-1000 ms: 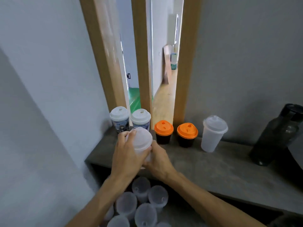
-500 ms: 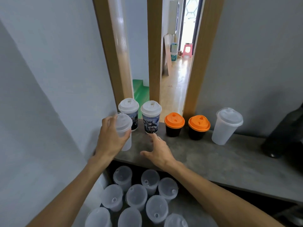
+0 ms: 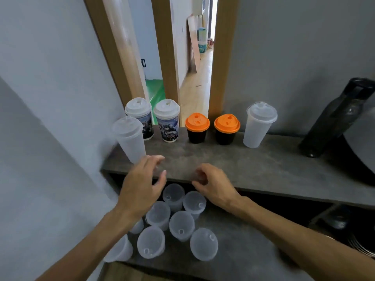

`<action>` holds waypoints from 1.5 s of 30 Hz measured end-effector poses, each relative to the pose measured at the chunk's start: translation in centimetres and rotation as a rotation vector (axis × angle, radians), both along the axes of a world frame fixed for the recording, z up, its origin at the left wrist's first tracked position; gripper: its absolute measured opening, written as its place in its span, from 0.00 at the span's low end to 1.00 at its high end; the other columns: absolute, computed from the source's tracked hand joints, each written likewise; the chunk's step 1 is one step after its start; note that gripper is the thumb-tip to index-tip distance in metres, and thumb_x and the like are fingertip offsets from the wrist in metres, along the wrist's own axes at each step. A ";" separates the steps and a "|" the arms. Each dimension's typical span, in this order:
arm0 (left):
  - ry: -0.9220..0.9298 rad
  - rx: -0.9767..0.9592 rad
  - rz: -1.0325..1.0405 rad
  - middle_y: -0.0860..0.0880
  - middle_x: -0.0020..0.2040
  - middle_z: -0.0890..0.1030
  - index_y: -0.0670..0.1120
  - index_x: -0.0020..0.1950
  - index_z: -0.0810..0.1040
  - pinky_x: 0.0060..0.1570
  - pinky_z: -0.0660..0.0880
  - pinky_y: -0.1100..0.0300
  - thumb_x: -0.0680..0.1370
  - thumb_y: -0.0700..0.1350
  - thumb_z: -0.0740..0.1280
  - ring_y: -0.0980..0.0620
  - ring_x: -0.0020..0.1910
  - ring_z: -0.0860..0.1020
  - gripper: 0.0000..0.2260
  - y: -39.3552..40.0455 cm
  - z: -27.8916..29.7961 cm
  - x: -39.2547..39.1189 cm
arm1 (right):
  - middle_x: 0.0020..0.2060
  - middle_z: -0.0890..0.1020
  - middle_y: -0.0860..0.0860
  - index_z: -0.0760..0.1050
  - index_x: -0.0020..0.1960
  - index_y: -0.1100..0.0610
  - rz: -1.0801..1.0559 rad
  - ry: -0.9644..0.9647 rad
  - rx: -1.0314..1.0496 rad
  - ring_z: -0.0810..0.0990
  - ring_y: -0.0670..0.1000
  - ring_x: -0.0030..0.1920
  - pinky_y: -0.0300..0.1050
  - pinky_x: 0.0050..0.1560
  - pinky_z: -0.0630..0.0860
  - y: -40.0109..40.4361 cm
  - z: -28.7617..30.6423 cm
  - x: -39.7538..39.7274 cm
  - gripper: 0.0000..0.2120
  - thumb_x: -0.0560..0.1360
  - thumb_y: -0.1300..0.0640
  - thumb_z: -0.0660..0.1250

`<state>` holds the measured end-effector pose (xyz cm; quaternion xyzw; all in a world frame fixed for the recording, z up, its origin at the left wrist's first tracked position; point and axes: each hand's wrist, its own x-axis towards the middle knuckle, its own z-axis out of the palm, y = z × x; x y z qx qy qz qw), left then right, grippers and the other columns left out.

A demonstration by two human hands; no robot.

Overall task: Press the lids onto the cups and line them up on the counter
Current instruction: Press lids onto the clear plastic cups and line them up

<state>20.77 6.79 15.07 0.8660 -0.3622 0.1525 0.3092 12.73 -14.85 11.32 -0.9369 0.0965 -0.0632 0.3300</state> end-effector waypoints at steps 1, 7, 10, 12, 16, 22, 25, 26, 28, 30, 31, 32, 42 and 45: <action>0.068 0.075 -0.107 0.52 0.51 0.77 0.48 0.59 0.77 0.50 0.77 0.54 0.77 0.46 0.69 0.52 0.50 0.77 0.11 -0.3 -1.8 -1.8 | 0.48 0.79 0.50 0.76 0.54 0.55 0.014 0.020 -0.005 0.79 0.50 0.47 0.50 0.48 0.79 -0.2 -0.9 -1.9 0.09 0.76 0.54 0.72; 0.209 0.742 -0.433 0.53 0.67 0.71 0.52 0.69 0.69 0.67 0.64 0.56 0.72 0.59 0.68 0.50 0.68 0.66 0.28 -3.4 -12.6 -7.8 | 0.52 0.79 0.51 0.78 0.55 0.55 0.104 0.293 -0.113 0.79 0.53 0.52 0.49 0.52 0.78 -1.3 -7.7 -9.2 0.09 0.77 0.54 0.68; 0.215 0.898 -0.482 0.50 0.75 0.63 0.48 0.76 0.61 0.76 0.52 0.54 0.67 0.58 0.76 0.48 0.76 0.56 0.43 -5.1 -14.4 -8.8 | 0.60 0.78 0.53 0.76 0.64 0.54 0.141 0.435 -0.115 0.78 0.55 0.59 0.48 0.58 0.76 -1.4 -10.0 -10.6 0.16 0.76 0.53 0.69; 0.186 0.958 -0.477 0.48 0.77 0.60 0.47 0.78 0.57 0.78 0.47 0.51 0.66 0.56 0.78 0.46 0.78 0.53 0.47 -5.8 -15.3 -9.2 | 0.64 0.77 0.53 0.73 0.68 0.53 0.142 0.493 -0.071 0.78 0.55 0.62 0.49 0.61 0.76 -1.2 -11.0 -11.0 0.21 0.76 0.52 0.70; 0.210 0.914 -0.400 0.47 0.76 0.63 0.49 0.77 0.59 0.77 0.48 0.53 0.67 0.56 0.76 0.46 0.77 0.58 0.43 -6.0 -16.9 -9.8 | 0.65 0.76 0.53 0.69 0.71 0.53 0.131 0.556 0.024 0.77 0.55 0.63 0.48 0.61 0.76 -0.4 -11.6 -11.4 0.25 0.76 0.52 0.71; 0.485 0.569 -0.375 0.54 0.72 0.64 0.54 0.76 0.60 0.70 0.67 0.53 0.67 0.65 0.71 0.52 0.71 0.66 0.42 -5.7 -12.3 -10.3 | 0.63 0.78 0.49 0.68 0.72 0.49 0.162 0.390 0.142 0.79 0.48 0.59 0.47 0.60 0.79 -2.2 -6.6 -12.4 0.31 0.72 0.53 0.75; 0.381 0.361 -0.366 0.55 0.73 0.64 0.53 0.77 0.59 0.68 0.68 0.54 0.66 0.66 0.69 0.53 0.70 0.66 0.43 -6.0 -5.3 -8.4 | 0.57 0.82 0.47 0.70 0.72 0.49 0.151 0.239 0.148 0.82 0.43 0.53 0.43 0.55 0.81 -5.1 -0.7 -11.7 0.31 0.73 0.49 0.75; 0.330 0.302 -0.343 0.55 0.72 0.64 0.53 0.77 0.59 0.67 0.67 0.56 0.67 0.66 0.70 0.54 0.68 0.66 0.43 -6.4 -2.7 -7.6 | 0.57 0.81 0.45 0.70 0.72 0.47 0.132 0.211 0.166 0.82 0.42 0.53 0.41 0.54 0.81 -6.0 1.0 -11.1 0.29 0.73 0.48 0.75; 0.250 0.185 -0.299 0.56 0.70 0.66 0.53 0.76 0.61 0.65 0.66 0.58 0.68 0.64 0.73 0.57 0.66 0.67 0.42 -7.5 2.1 -6.0 | 0.59 0.80 0.43 0.69 0.72 0.45 0.098 0.157 0.178 0.80 0.41 0.55 0.40 0.55 0.80 -7.4 3.7 -9.6 0.30 0.73 0.47 0.75; 0.208 0.084 -0.276 0.57 0.66 0.68 0.54 0.74 0.64 0.63 0.66 0.59 0.69 0.61 0.75 0.58 0.64 0.67 0.38 -9.0 5.0 -4.5 | 0.60 0.78 0.42 0.68 0.72 0.45 0.067 0.100 0.177 0.78 0.40 0.57 0.40 0.58 0.78 -7.8 5.0 -7.7 0.33 0.71 0.46 0.77; 0.206 0.049 -0.270 0.57 0.64 0.69 0.55 0.73 0.65 0.63 0.66 0.60 0.69 0.60 0.76 0.58 0.64 0.68 0.37 -9.8 5.8 -3.9 | 0.60 0.77 0.40 0.67 0.71 0.45 0.056 0.074 0.188 0.77 0.40 0.57 0.39 0.58 0.77 -7.7 5.2 -6.7 0.34 0.70 0.45 0.78; 0.200 0.016 -0.266 0.57 0.64 0.70 0.55 0.72 0.66 0.63 0.68 0.58 0.69 0.59 0.77 0.56 0.64 0.69 0.36 -10.6 6.1 -3.4 | 0.60 0.77 0.39 0.66 0.71 0.44 0.041 0.056 0.206 0.77 0.40 0.58 0.39 0.57 0.76 -7.3 5.1 -5.6 0.35 0.69 0.45 0.78; 0.236 -0.002 -0.188 0.52 0.68 0.69 0.54 0.74 0.63 0.65 0.72 0.53 0.69 0.65 0.72 0.52 0.66 0.68 0.38 -14.1 3.3 1.7 | 0.60 0.81 0.39 0.71 0.65 0.40 -0.217 -0.060 0.294 0.79 0.40 0.60 0.49 0.61 0.80 -6.6 -0.4 1.2 0.35 0.62 0.38 0.80; 0.148 0.102 -0.181 0.51 0.71 0.67 0.53 0.75 0.60 0.66 0.68 0.55 0.71 0.69 0.65 0.51 0.67 0.67 0.38 -14.5 3.2 2.5 | 0.60 0.81 0.39 0.73 0.64 0.43 -0.237 -0.079 0.299 0.79 0.39 0.60 0.46 0.62 0.79 -6.5 -0.7 1.6 0.32 0.64 0.39 0.79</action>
